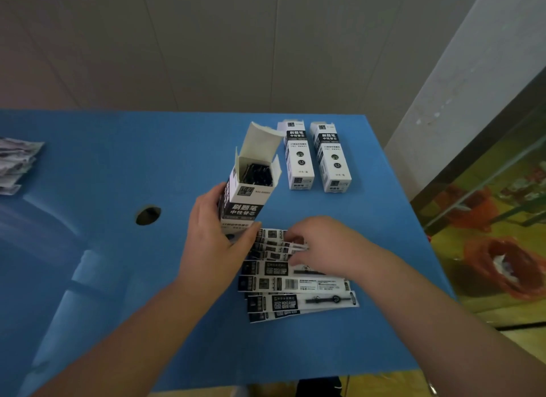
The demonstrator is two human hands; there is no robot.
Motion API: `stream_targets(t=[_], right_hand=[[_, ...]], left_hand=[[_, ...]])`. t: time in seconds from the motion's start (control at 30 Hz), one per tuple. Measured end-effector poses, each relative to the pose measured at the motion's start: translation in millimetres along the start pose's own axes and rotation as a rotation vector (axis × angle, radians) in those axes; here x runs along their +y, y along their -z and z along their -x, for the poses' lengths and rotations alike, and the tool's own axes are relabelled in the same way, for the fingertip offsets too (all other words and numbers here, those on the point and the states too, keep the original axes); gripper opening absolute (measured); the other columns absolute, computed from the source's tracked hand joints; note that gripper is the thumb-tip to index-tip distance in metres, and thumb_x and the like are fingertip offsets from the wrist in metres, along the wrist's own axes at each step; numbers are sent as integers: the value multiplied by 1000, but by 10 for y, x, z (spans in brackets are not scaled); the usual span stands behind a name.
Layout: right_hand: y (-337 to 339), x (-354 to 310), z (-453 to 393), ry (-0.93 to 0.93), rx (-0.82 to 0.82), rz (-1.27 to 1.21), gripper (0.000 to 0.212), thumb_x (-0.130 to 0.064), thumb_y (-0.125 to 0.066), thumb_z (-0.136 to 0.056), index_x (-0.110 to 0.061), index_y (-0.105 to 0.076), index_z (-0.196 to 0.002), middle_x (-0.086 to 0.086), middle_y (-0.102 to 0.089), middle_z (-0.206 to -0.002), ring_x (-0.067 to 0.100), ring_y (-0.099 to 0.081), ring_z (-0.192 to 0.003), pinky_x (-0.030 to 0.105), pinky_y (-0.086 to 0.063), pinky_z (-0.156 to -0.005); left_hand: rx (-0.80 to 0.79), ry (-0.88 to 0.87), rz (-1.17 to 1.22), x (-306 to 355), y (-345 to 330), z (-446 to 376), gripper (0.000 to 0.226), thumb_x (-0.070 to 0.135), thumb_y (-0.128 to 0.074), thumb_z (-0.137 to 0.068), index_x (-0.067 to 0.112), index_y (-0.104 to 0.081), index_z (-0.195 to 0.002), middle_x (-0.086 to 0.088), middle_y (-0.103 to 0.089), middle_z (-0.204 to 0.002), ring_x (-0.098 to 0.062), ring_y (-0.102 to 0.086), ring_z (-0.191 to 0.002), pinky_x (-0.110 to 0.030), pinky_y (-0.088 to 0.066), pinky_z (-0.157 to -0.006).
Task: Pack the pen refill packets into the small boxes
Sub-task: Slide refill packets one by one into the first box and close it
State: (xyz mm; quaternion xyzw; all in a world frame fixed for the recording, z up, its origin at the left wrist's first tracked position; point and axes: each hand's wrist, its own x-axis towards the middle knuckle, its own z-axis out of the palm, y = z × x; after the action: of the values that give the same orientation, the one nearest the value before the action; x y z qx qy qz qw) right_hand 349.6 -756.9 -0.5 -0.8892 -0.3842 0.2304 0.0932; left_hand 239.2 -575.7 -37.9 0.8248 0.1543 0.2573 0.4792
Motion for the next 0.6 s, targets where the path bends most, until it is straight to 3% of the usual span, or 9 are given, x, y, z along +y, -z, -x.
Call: stream_targets(t=[0.2,0.33,0.5,0.6], right_hand=[[140,5,-33,-36,-44,-14,39,-46,-76,-84,-20,-71,-113,-3,-69,-105,16,-62,-90,34,-53,-80],[192,9,-67,-37,-60,-47,32,-48,-76,-83,-17,-73,-93,3,-68,-86,23,-64,-81,38,-52,-71],[231,-14,-72,-6,-68,-1,30,-43,-72,-88,-24,-71,-110,-8,-69,-103,13,-63,-95,32,-53,-83],[237,-29,-98,-9,-46,21,27,-41,-74,-86,-26,-69,-109,-8,-68,-102,14,-62,-93,32,-53,-80]], left_hand=[[15,-8,-4,-4,24,-26,69,23,-81,-82,29,-44,-139,19,-49,-123,-16,-55,-121,-42,-55,-96],[23,-19,-12,-2,48,-34,70,23,-81,-82,30,-43,-139,28,-45,-124,-14,-54,-121,-40,-55,-96],[30,-25,-22,1,79,-56,69,23,-81,-82,37,-42,-137,41,-40,-118,-12,-54,-120,-32,-54,-94],[35,-24,-21,-5,97,-70,69,24,-81,-83,36,-42,-138,41,-40,-118,-11,-53,-121,-28,-53,-95]])
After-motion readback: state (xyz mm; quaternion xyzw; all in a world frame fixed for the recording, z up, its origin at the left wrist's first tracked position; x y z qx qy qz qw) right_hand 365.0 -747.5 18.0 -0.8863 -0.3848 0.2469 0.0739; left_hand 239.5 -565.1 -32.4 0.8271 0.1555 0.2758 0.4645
